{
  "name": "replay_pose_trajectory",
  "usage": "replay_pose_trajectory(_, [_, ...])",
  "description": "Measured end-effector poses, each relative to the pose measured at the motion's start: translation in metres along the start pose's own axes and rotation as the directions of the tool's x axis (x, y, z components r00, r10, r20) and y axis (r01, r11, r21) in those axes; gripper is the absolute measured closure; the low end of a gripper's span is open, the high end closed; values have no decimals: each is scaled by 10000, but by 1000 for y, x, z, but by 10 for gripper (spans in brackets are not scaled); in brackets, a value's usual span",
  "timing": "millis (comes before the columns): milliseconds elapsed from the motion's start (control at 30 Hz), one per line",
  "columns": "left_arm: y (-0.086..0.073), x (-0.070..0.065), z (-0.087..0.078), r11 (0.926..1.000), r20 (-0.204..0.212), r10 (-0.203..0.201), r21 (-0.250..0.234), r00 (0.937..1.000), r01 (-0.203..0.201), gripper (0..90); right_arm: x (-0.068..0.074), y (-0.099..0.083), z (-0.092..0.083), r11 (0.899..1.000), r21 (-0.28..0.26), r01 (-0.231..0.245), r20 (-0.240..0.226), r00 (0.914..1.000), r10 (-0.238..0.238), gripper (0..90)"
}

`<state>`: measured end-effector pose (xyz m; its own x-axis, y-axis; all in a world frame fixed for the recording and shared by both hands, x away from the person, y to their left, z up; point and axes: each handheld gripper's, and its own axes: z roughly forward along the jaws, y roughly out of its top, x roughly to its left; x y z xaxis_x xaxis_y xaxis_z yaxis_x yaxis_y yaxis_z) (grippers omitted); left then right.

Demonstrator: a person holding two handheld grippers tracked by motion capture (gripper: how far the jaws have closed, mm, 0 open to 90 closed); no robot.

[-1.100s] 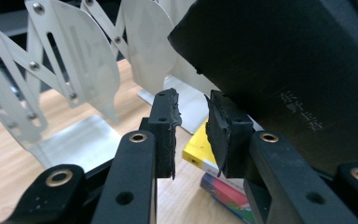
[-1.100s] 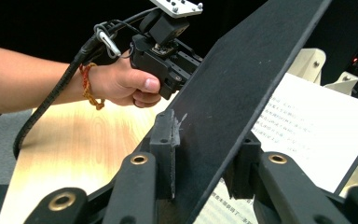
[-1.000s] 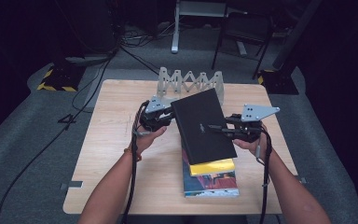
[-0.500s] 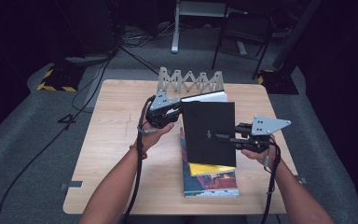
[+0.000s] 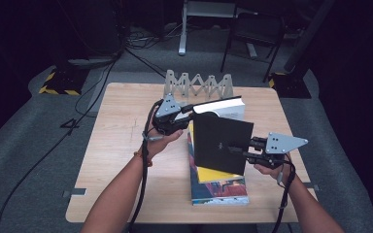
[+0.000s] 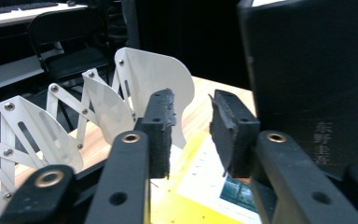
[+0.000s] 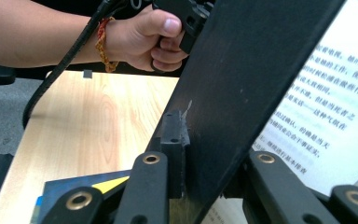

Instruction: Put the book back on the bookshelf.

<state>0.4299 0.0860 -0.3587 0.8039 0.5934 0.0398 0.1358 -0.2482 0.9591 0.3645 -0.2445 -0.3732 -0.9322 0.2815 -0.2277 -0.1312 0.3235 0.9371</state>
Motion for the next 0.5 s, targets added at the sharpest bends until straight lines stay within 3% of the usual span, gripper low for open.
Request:
replay_pose_trajectory(100, [-3,-4,-6,9999,-129,-110,-9,9999,110,564,4,-3,-3,10000,-57,-6,70,10000,7,770])
replay_pose_trajectory(133, [-8,-7,-11,9997,-332,125,235,9994,-117,527,6,-5,-5,9999,-124,-70,77,9999,70,775])
replay_pose_trajectory(300, [-21,-17,-18,9941,-331,670,874,9972,-639,466,8,-7,-7,9998,-204,-65,106,9999,67,780])
replay_pose_trajectory(367, [-34,-22,-23,9869,-206,921,1352,9955,-885,445,10,-8,-8,9999,-155,-49,69,10000,50,784])
replay_pose_trajectory(400, [-34,-22,-23,9869,-206,921,1352,9955,-885,437,10,-8,-8,9999,-155,-49,69,10000,50,784])
replay_pose_trajectory(500, [-51,-25,-24,9797,316,848,1794,9959,-891,405,12,-9,-10,9999,-146,-87,61,9999,88,787])
